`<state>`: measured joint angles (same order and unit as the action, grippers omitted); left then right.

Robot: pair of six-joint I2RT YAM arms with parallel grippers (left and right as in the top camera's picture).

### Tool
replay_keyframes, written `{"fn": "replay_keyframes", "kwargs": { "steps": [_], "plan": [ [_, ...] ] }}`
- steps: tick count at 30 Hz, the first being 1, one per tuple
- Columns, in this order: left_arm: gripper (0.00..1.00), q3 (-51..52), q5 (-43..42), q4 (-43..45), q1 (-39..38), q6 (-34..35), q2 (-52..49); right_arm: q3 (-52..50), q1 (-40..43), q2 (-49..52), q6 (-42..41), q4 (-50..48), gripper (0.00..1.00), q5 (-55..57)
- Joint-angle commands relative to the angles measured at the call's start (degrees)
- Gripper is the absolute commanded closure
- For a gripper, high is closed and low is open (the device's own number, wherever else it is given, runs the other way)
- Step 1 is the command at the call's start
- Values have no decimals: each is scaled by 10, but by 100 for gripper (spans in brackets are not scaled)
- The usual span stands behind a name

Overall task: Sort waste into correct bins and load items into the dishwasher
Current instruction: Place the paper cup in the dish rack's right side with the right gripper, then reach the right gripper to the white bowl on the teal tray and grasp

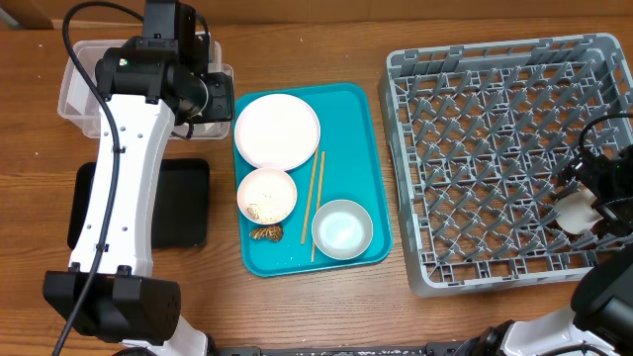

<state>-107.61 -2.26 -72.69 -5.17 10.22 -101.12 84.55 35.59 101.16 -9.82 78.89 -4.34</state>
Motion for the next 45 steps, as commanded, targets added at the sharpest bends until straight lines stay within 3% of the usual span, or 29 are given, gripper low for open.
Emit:
{"fn": "replay_keyframes", "kwargs": {
  "steps": [1,11,20,21,25,30,33,45],
  "plan": [
    [32,-5,8,-8,-2,-4,3,11,2,-3,-3,-2,0,-21],
    [28,-5,8,-30,-2,-4,3,100,-50,-111,68,7,0,-156],
    [27,-5,8,-41,-2,-3,2,104,-291,-141,70,9,0,-165],
    [27,-5,8,-42,-2,-3,2,98,-353,-135,66,8,0,-161],
    [27,-5,8,-42,-2,-3,2,95,-459,-107,43,17,0,-137],
    [27,-5,8,-42,-2,-3,2,94,-564,-60,29,26,0,-120],
    [27,-5,8,-42,-2,-3,2,91,-612,-21,-27,29,0,-65],
    [26,-5,8,-42,-2,-4,2,-27,-663,53,-67,-50,0,-67]
  ]
}}
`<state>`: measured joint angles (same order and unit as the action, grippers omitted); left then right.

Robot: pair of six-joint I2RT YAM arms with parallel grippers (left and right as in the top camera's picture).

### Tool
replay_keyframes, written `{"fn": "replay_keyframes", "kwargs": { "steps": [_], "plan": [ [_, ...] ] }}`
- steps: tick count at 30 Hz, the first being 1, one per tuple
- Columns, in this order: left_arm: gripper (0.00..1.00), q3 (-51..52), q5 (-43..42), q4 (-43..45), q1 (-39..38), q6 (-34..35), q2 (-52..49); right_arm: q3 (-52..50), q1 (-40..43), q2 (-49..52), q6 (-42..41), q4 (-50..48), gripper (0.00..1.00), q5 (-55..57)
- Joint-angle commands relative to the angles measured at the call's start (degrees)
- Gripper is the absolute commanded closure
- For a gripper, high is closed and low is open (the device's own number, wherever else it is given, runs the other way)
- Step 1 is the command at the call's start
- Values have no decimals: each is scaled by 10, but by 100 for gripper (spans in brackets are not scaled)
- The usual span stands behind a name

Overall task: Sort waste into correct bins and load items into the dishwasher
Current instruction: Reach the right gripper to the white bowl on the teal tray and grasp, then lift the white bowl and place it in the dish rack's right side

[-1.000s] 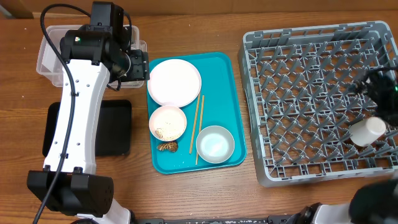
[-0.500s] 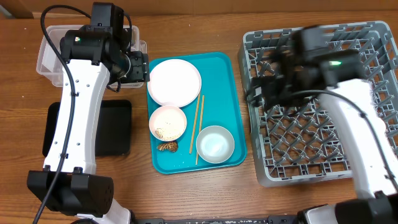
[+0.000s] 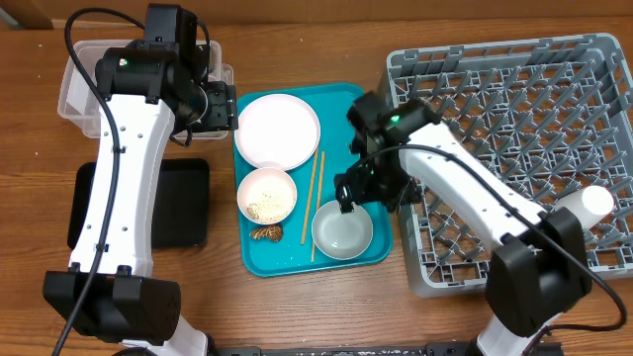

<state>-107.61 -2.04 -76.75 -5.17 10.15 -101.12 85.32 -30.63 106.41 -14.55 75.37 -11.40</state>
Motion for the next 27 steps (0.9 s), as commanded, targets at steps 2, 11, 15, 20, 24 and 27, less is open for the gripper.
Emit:
{"fn": "replay_keyframes", "kwargs": {
  "steps": [2,11,15,20,24,27],
  "plan": [
    [26,-5,6,0,-2,-3,2,-79,-1,0,-20,-46,3,-10],
    [26,-5,5,3,-2,-3,2,-168,-1,0,-21,-130,37,-24],
    [26,-5,6,3,-2,-3,2,-168,-1,0,-21,-140,59,-24],
    [26,-5,5,3,-2,-3,2,-168,-1,0,-31,-149,82,-22],
    [26,-5,6,3,-2,-3,2,-153,0,0,-33,-146,96,-21],
    [27,-5,5,2,-2,-3,2,-115,0,-5,-36,-134,96,-11]
  ]
}}
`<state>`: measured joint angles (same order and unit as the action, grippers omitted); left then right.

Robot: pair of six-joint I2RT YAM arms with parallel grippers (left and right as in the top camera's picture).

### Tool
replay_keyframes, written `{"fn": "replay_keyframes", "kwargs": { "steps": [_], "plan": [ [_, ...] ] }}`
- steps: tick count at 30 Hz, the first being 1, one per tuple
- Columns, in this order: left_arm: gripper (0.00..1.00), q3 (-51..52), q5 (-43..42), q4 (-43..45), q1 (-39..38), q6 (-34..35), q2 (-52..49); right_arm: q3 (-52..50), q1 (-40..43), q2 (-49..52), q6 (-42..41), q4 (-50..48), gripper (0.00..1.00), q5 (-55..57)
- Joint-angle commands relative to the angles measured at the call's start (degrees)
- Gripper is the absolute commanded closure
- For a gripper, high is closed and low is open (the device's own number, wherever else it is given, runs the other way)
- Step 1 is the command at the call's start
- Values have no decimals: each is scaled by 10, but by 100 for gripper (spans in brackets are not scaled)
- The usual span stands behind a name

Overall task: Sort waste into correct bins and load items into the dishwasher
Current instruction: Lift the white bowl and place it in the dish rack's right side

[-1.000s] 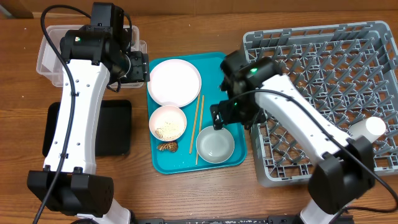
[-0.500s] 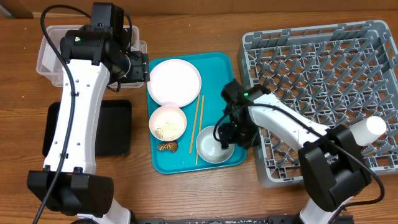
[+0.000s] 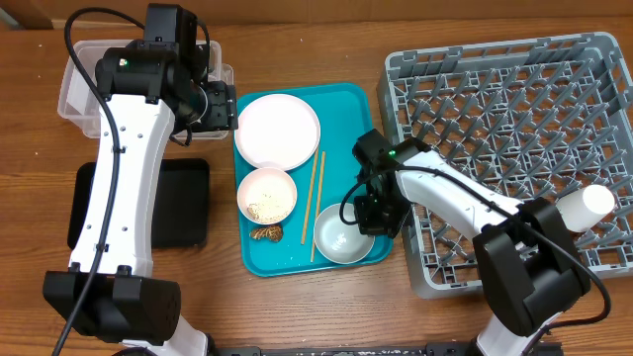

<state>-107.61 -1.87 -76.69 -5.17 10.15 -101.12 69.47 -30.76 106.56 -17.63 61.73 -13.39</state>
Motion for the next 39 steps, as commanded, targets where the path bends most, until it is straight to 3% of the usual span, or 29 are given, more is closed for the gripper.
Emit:
{"fn": "replay_keyframes", "kwargs": {
  "steps": [1,12,20,27,34,39],
  "plan": [
    [26,-5,3,2,-2,-3,2,60,2,-11,-5,8,96,18],
    [26,-5,4,1,-2,-3,2,302,48,-69,-4,116,96,229],
    [25,-5,4,1,-2,-3,2,320,171,-92,46,141,96,311],
    [25,-5,4,2,-2,-3,2,318,286,-92,5,56,96,628],
    [25,-5,4,0,-2,-3,2,317,391,-72,-77,-57,96,791],
    [25,-5,4,-4,-2,-3,2,317,439,-33,-77,-95,96,800]
  ]
}}
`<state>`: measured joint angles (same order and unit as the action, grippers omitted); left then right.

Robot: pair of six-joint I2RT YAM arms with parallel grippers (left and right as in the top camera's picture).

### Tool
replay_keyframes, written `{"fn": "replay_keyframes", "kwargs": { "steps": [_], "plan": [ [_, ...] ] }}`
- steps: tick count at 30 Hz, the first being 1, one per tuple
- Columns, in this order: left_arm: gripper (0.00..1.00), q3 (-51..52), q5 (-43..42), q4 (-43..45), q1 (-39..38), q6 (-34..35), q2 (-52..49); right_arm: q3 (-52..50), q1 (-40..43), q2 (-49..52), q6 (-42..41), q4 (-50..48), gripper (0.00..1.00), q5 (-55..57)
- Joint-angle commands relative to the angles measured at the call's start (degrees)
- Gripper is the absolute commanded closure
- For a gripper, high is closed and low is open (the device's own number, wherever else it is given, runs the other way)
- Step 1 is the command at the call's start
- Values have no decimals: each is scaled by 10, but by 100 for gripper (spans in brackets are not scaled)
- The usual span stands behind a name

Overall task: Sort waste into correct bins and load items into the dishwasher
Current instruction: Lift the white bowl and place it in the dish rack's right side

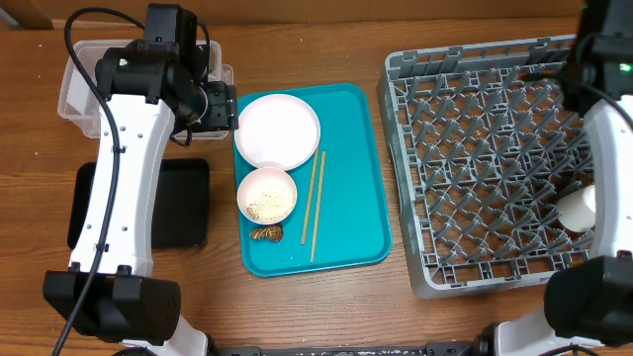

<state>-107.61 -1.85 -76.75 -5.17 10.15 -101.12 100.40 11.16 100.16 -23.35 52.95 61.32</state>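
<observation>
On the teal tray (356,148) lie a white plate (277,131), a small bowl with food bits (267,195), two chopsticks (316,203) and a brown scrap (265,233). The grey dish rack (475,148) holds a white cup (577,210) at its right side. My left gripper (218,103) hangs at the clear bin's right end, and its jaws cannot be made out. My right arm (605,129) runs up the right edge to the top corner, where its gripper is cut off. No pale bowl shows anywhere.
A clear plastic bin (84,89) stands at the back left. A black bin (188,203) sits in front of it, partly under my left arm. Bare wood table (346,307) lies in front of the tray.
My right arm has left the tray's front right corner and now stands along the frame's right edge. The pale bowl it was touching is gone from the tray and out of sight. The left arm has not moved.
My right gripper was first at the rack's right edge by the white cup, with the pale bowl on the tray. Then the cup lay in the rack and the arm reached over the bowl. Then it was at the bowl's rim. Now the bowl is off the tray.
</observation>
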Motion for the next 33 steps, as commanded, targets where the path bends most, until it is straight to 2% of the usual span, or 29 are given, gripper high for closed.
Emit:
{"fn": "replay_keyframes", "kwargs": {
  "steps": [1,12,22,25,33],
  "plan": [
    [25,-5,3,-7,-2,-3,2,8,31,45,-20,-6,96,50],
    [24,-5,3,-26,-2,-3,2,8,73,161,-25,2,96,46],
    [24,-5,3,-23,-2,-3,2,-7,68,202,-144,95,96,-12],
    [23,-5,3,-19,-2,-3,2,-13,61,202,-177,142,96,-53],
    [22,-5,3,-14,-2,-3,2,-14,43,202,-178,199,96,-188]
  ]
}}
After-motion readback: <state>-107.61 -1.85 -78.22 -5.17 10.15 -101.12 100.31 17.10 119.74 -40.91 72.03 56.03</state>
